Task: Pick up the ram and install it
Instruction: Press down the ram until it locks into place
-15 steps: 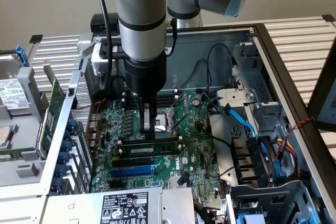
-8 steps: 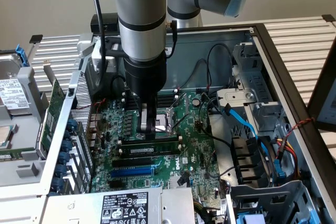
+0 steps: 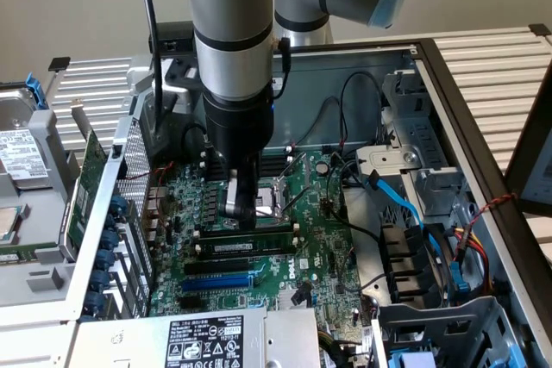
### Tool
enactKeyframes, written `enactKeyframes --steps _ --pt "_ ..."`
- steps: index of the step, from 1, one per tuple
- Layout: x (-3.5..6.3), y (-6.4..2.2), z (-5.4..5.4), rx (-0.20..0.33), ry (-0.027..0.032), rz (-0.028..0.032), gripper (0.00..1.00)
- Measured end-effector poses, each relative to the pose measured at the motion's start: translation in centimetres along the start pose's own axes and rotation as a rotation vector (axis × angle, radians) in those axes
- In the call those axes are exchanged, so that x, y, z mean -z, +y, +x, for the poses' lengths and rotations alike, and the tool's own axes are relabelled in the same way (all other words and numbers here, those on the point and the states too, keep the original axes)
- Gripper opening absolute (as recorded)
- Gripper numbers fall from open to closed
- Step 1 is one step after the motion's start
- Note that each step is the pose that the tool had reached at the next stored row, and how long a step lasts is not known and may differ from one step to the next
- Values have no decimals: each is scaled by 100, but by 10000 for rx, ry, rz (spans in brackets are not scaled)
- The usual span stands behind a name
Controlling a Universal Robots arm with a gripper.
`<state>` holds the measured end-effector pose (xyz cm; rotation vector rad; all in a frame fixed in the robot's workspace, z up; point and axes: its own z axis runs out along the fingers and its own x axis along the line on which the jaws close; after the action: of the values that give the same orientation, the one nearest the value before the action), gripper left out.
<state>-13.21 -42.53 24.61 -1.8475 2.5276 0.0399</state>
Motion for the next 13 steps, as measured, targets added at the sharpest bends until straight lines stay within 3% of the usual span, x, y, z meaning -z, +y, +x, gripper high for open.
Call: enactKeyframes --steps 13 --pt "0 0 0 -1957 -28 47 11"
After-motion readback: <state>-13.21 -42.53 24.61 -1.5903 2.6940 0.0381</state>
